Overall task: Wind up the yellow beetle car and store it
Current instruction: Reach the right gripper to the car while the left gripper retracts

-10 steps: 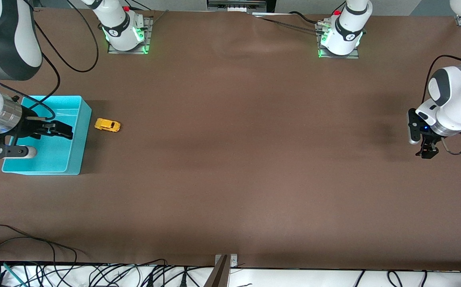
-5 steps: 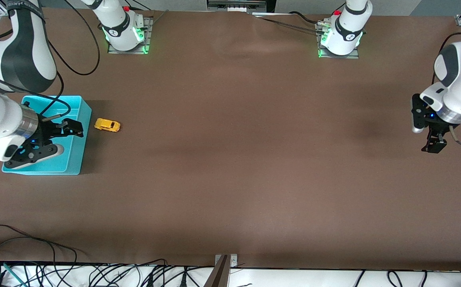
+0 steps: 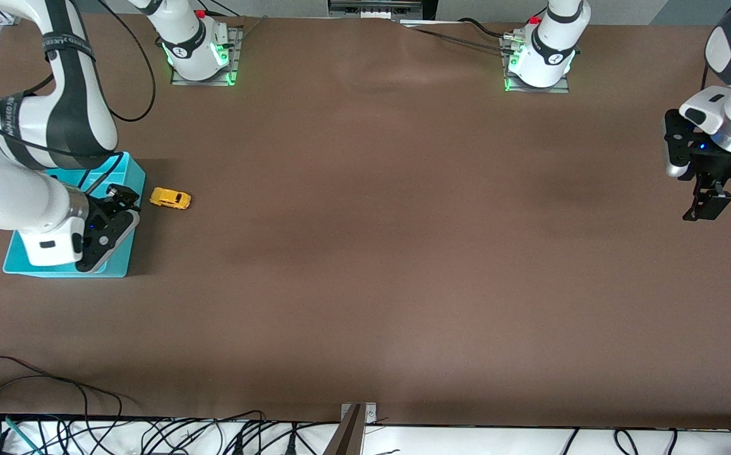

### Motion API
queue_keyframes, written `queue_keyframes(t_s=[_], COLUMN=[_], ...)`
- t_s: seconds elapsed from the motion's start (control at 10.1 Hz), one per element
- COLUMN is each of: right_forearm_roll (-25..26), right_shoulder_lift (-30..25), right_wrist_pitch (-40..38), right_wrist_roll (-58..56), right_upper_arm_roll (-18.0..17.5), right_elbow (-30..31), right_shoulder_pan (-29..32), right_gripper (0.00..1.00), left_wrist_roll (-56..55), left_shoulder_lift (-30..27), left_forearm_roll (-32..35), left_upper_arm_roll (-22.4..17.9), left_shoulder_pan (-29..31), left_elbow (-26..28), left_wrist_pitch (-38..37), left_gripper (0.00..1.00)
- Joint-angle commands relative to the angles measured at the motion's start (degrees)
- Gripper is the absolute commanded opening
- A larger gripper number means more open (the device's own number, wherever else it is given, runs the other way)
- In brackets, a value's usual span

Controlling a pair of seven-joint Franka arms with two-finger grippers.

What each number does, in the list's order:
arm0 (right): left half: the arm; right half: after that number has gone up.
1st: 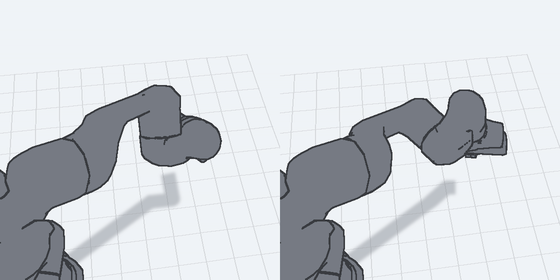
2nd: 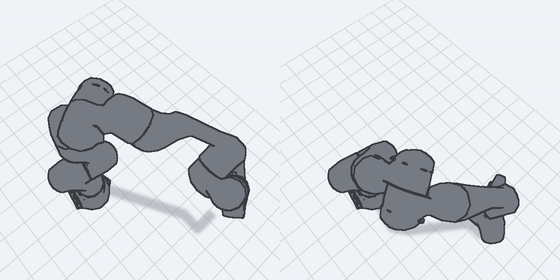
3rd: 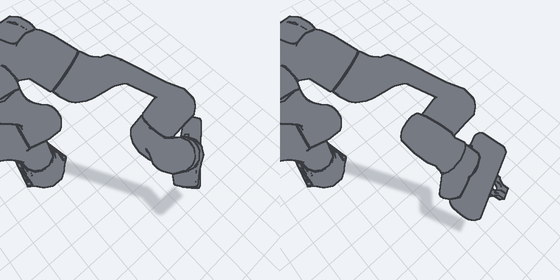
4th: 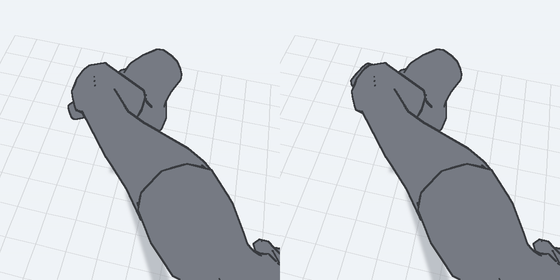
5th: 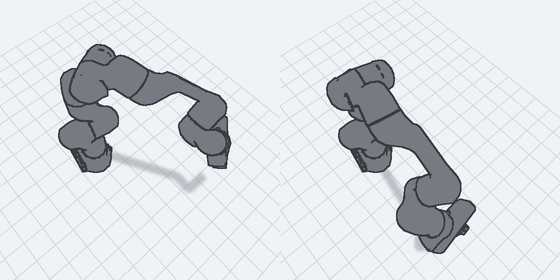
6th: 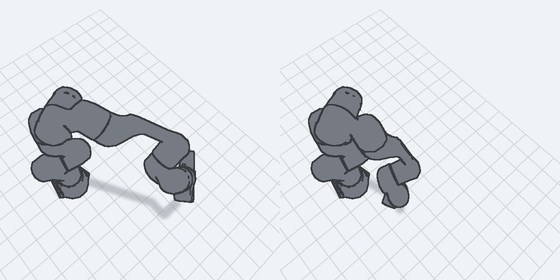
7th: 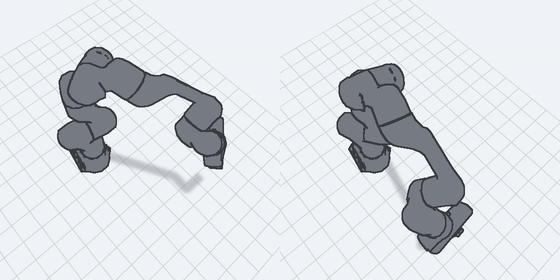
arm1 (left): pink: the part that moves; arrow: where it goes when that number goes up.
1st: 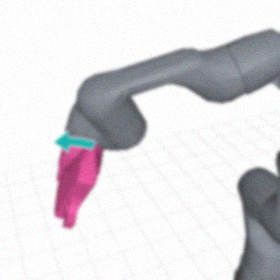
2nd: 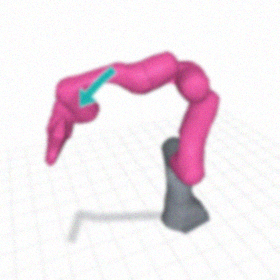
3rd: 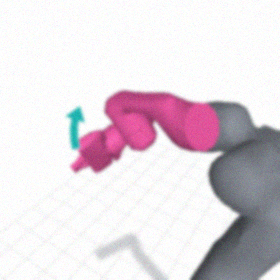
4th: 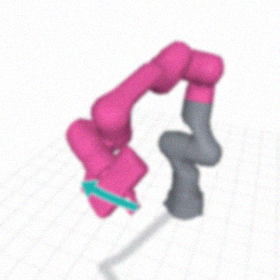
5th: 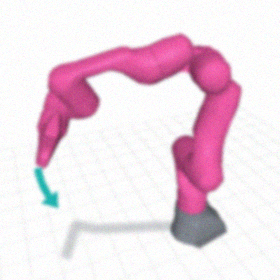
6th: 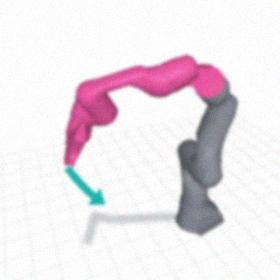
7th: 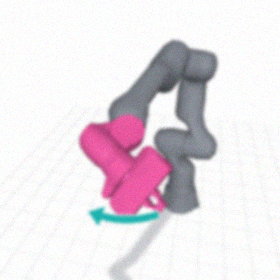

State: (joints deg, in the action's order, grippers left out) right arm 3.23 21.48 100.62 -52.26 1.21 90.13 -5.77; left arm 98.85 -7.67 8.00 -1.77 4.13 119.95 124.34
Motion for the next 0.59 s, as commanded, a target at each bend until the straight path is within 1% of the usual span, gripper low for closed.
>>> queue_keyframes(t_s=[0.0, 0.2, 0.3, 0.39, 0.49], right_forearm_roll=[0.99, 1.08, 1.08, 0.99, 0.82], right_shoulder_lift=[-2.40, -5.30, -6.27, -6.63, -6.63], right_wrist_pitch=[6.04, 14.31, 16.43, 18.19, 21.26], right_wrist_roll=[-11.04, -18.81, -20.24, -23.82, -28.38], right_upper_arm_roll=[0.02, 0.11, 0.37, 0.90, 2.21], right_elbow=[9.31, 19.50, 25.12, 28.40, 31.48], right_shoulder_pan=[-0.03, -0.03, 0.05, 0.32, 0.32], right_gripper=[1.00, 1.00, 1.00, 1.00, 1.00], left_wrist_roll=[-17.25, -36.27, -49.24, -59.98, -70.97], left_shoulder_lift=[-1.38, -1.21, -1.03, -1.03, -0.60], left_forearm_roll=[-5.62, -5.62, -5.54, -5.71, -6.15], left_upper_arm_roll=[-1.22, -0.26, 1.31, 2.28, 3.77], left_shoulder_pan=[-0.61, -0.79, -1.49, -1.58, -1.67], left_elbow=[-7.31, -14.88, -19.62, -22.80, -26.39], left_wrist_pitch=[-14.74, -26.64, -33.22, -37.46, -41.77], left_gripper=[1.00, 1.00, 1.00, 1.00, 1.00])
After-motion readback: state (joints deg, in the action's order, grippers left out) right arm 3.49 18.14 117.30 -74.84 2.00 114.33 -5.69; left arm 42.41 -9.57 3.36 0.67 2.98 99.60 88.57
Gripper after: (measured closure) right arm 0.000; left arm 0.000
